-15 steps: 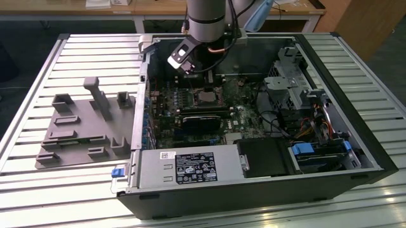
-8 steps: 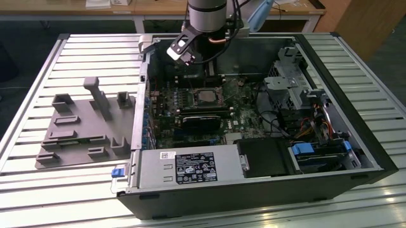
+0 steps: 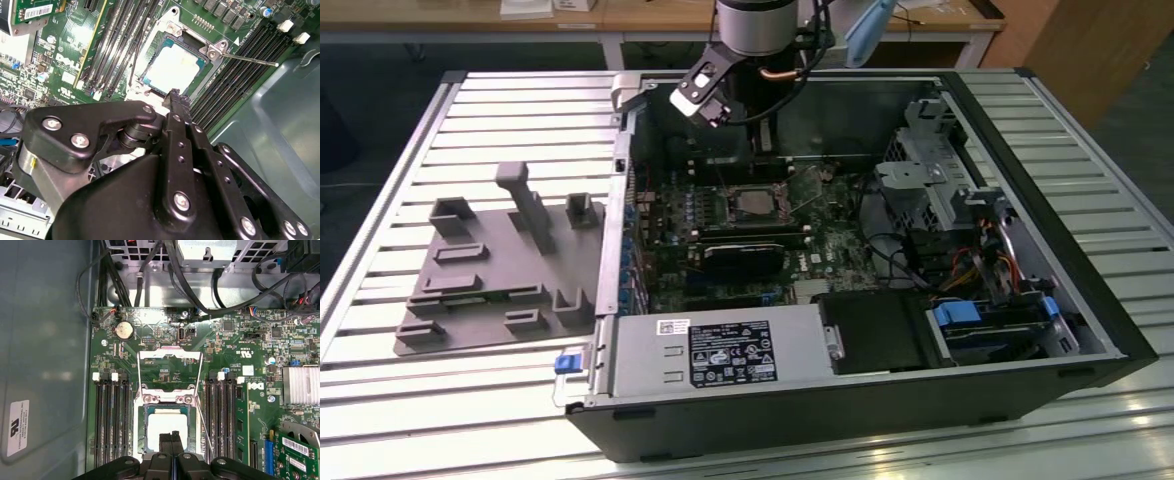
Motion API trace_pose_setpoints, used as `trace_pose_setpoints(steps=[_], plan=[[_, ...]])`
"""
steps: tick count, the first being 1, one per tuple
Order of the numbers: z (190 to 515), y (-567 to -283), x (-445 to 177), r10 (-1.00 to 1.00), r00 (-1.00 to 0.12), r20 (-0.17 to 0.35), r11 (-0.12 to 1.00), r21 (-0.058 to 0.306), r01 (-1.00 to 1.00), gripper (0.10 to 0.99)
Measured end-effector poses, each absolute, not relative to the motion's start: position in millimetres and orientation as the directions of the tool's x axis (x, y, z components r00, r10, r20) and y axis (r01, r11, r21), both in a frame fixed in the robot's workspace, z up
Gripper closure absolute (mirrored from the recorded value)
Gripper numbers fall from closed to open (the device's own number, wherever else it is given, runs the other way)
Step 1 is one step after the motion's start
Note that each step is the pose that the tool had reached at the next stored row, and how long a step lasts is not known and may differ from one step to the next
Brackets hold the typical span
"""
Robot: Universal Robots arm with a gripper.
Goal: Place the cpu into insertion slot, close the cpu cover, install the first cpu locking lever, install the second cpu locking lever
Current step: 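Close the cpu cover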
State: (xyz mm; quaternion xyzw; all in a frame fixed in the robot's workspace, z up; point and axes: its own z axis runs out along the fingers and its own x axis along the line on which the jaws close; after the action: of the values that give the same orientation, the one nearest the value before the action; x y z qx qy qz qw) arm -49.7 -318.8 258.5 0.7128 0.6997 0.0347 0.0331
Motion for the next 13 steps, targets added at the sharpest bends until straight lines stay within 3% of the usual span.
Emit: trace_pose_setpoints(steps=[13], plan=[[262.7, -318.8, -49.7, 1.000, 0.018, 0.001, -0.018, 0.095, 0.995, 0.984]])
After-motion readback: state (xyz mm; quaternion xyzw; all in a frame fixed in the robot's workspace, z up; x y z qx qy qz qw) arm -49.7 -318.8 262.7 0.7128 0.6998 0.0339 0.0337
